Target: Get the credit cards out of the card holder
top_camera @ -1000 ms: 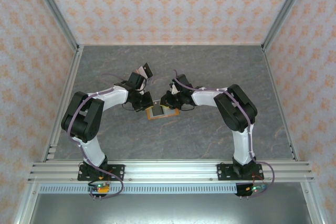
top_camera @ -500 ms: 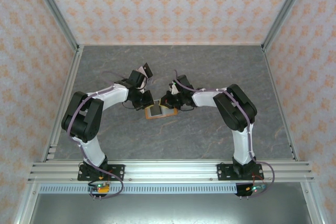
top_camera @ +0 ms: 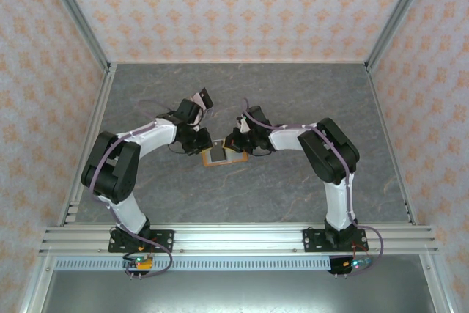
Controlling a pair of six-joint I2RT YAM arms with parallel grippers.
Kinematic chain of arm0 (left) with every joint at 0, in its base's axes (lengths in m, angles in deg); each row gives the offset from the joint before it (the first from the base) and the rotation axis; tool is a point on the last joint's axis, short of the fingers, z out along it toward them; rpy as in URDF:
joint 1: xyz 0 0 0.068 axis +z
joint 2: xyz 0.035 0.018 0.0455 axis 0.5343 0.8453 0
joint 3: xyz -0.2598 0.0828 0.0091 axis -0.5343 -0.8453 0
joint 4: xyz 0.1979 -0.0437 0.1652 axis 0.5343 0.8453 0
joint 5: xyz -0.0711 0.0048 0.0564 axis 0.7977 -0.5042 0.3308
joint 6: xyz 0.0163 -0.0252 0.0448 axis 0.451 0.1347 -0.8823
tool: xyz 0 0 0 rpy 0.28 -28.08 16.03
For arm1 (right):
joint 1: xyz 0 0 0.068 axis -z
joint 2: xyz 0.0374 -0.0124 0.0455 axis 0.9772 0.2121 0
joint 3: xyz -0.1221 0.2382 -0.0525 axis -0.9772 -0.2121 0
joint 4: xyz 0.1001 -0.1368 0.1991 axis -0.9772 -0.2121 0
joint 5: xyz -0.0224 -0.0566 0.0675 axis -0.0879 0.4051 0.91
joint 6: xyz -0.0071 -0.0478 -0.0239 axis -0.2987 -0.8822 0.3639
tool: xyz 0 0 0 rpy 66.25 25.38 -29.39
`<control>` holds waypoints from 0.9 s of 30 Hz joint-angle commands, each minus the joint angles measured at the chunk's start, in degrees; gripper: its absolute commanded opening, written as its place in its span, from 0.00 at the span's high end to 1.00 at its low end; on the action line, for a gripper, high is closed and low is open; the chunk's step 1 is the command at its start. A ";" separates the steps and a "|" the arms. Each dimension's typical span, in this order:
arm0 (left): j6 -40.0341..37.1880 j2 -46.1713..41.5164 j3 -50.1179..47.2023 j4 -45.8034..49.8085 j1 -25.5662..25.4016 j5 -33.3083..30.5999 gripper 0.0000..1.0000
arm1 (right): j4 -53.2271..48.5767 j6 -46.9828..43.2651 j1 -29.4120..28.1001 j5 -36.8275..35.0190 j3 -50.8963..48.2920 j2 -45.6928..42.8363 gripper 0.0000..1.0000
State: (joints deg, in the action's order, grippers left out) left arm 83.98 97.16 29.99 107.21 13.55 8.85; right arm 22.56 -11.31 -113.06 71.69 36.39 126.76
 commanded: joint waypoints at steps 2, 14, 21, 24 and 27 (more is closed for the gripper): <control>0.01 1.72 0.19 -0.86 0.06 0.61 0.89 | -0.36 -0.55 0.39 -3.93 -1.69 -2.49 0.98; -0.05 4.24 -0.31 -1.56 0.07 0.75 0.91 | -0.01 0.10 0.41 -1.75 -1.45 -1.67 0.84; -0.45 4.67 -0.38 -1.04 0.09 0.39 0.91 | -0.53 0.07 0.35 -0.64 -0.87 -0.30 0.78; -0.48 4.74 -0.32 -0.92 0.08 0.18 0.91 | -0.56 -0.21 0.40 -0.16 -0.64 0.01 0.78; -0.62 4.78 -0.20 -0.73 0.09 0.00 0.92 | -0.88 -0.64 0.40 0.11 -0.34 0.15 0.81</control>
State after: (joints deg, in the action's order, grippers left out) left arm 83.93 100.09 30.01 105.48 13.60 10.31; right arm 22.76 -11.15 -112.82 70.90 35.00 125.34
